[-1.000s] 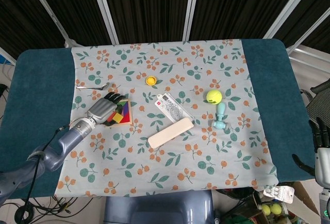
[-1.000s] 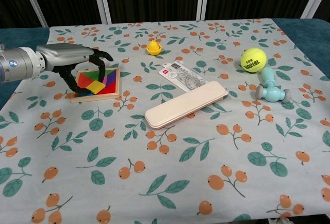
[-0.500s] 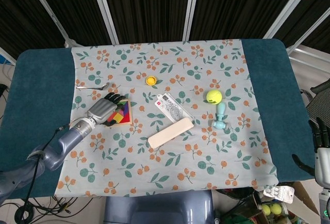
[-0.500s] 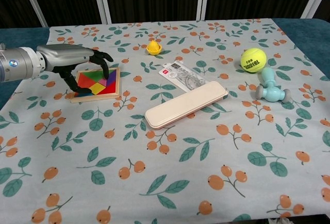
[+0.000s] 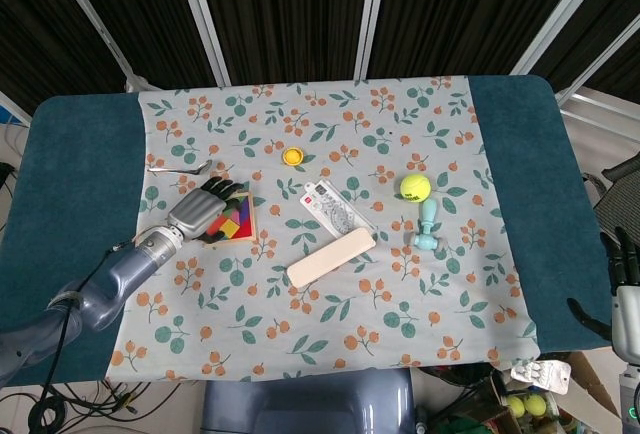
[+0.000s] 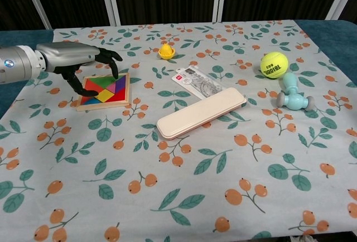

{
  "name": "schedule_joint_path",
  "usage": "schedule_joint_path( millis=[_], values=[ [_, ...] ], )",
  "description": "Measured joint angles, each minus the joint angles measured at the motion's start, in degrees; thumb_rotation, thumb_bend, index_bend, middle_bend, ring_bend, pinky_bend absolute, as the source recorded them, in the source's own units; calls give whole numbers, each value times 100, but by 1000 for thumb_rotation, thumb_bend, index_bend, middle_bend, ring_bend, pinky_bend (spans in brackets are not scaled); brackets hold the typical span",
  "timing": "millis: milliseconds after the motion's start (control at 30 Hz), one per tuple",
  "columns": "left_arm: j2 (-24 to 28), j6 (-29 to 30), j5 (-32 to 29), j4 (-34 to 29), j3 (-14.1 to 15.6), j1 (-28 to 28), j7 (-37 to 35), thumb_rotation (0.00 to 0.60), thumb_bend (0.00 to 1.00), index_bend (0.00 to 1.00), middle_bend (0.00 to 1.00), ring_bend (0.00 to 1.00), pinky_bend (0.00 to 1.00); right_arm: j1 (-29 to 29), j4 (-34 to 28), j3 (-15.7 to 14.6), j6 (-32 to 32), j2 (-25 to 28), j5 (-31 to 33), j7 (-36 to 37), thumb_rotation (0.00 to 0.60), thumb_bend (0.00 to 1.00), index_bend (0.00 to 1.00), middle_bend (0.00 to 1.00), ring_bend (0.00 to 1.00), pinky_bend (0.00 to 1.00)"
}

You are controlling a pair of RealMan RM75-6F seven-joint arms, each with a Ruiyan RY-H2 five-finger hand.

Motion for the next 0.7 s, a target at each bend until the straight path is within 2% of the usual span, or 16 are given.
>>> schedule_joint_path(
  millis=[133, 233, 467, 600, 700],
  values=[
    [221, 409, -1, -206, -106, 72, 151, 600, 309, 90, 28, 0, 0, 9, 4, 6, -3, -6, -2, -11, 600, 81, 0, 0, 84, 235],
    [490, 705, -55, -567, -193, 183, 288, 600, 301, 29, 24, 0, 0, 11, -4, 8, -6, -10, -2, -5, 600, 81, 0, 0, 84, 235],
    [1489, 1226, -383, -2127, -236, 752, 1075, 600, 246, 8, 0, 0, 0, 5, -9, -4, 40, -6, -70, 3, 600, 81, 0, 0, 83, 235],
    [2036, 2083, -619, -3245, -163, 1475, 1730, 600, 236, 7, 0, 0, 0, 4, -2, -17, 73, -12, -130, -9, 600, 81, 0, 0, 83, 235],
    [2295, 2886, -692, -3735, -63, 2057, 2077, 600, 227, 7, 0, 0, 0, 9, 5, -28, 107, -17, -211, 26, 600, 81, 0, 0, 83, 235]
  ],
)
